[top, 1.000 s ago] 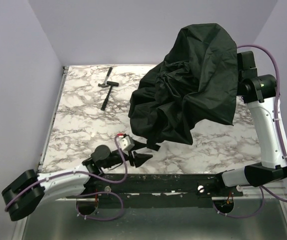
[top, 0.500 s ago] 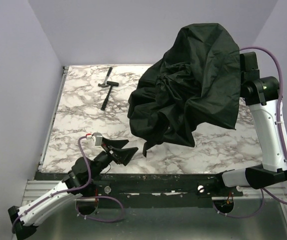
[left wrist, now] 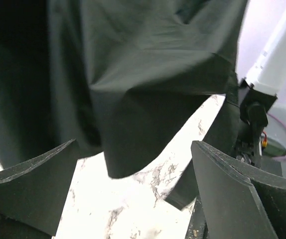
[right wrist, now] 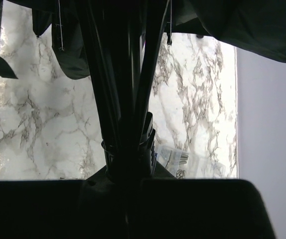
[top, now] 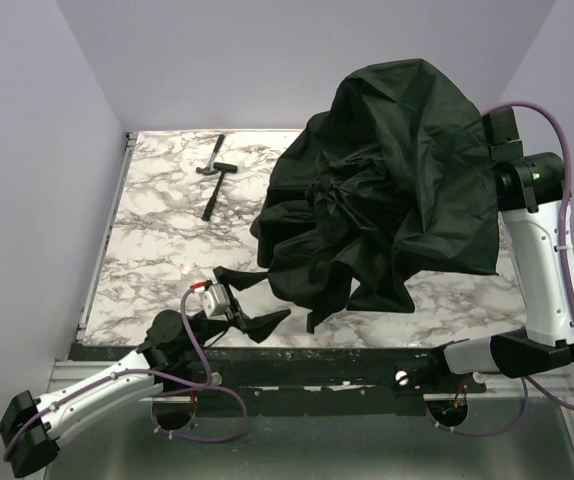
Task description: Put away the umbrella
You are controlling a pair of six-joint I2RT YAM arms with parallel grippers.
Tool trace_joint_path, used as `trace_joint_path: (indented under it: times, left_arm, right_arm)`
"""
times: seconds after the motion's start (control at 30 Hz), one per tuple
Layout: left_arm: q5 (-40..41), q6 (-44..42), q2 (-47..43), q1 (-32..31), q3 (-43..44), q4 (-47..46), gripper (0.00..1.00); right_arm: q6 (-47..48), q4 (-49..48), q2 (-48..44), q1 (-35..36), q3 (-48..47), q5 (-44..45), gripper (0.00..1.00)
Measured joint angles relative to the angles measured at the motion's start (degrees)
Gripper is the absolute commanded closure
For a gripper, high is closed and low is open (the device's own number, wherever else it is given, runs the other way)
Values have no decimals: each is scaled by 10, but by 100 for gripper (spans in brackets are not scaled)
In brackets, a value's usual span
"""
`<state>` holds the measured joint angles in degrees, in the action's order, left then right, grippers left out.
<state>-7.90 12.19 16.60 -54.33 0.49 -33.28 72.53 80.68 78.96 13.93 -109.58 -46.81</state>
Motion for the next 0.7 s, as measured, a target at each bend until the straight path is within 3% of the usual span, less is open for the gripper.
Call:
trace_joint_path:
  times: [0.2, 0.4, 0.7]
  left_arm:
    - [-120, -62, 129, 2, 0, -129, 10]
    - [-229, -62, 285, 2, 0, -196, 11]
    - [-312, -51, 350, 2, 0, -245, 19]
  right_arm:
    - [15, 4, 13, 0, -1, -27, 100]
    - [17, 5, 36, 3, -23, -35, 100]
    - [17, 5, 36, 3, -28, -43, 100]
